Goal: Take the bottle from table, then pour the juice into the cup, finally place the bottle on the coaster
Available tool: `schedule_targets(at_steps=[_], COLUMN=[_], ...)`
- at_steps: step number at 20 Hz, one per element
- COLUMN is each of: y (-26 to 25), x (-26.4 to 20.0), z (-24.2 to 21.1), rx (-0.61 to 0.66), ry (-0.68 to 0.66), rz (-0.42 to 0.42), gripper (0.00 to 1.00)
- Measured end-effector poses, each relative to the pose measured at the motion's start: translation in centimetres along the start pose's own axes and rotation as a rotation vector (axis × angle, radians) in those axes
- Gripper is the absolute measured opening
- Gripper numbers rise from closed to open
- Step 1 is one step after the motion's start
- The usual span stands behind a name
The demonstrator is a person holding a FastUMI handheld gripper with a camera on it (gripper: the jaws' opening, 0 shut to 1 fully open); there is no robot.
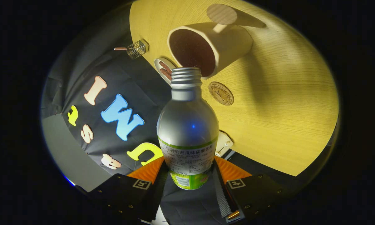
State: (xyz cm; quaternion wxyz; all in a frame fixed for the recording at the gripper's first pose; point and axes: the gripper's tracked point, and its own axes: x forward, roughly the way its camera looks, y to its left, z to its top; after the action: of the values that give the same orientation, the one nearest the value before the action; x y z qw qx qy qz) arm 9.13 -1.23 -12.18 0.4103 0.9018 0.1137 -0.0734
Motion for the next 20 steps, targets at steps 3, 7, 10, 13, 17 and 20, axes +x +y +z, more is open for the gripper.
schedule_targets(at_steps=[3, 7, 10, 13, 17, 20], y=[-1.0, -2.1, -2.9, -3.9, -6.1, -7.4], x=[0.0, -0.3, -0.5, -0.9, -1.5, -1.6], z=[0.0, 0.4, 0.9, 1.6, 2.9, 3.9], rx=[-0.065, -0.192, -0.326, -0.459, -0.641, -0.753], ry=[-0.003, -0.027, -0.047, -0.069, -0.093, -0.116], rz=[-0.024, -0.056, -0.088, -0.120, -0.178, -0.220], gripper=[0.74, 0.73, 0.73, 0.74, 0.74, 0.74])
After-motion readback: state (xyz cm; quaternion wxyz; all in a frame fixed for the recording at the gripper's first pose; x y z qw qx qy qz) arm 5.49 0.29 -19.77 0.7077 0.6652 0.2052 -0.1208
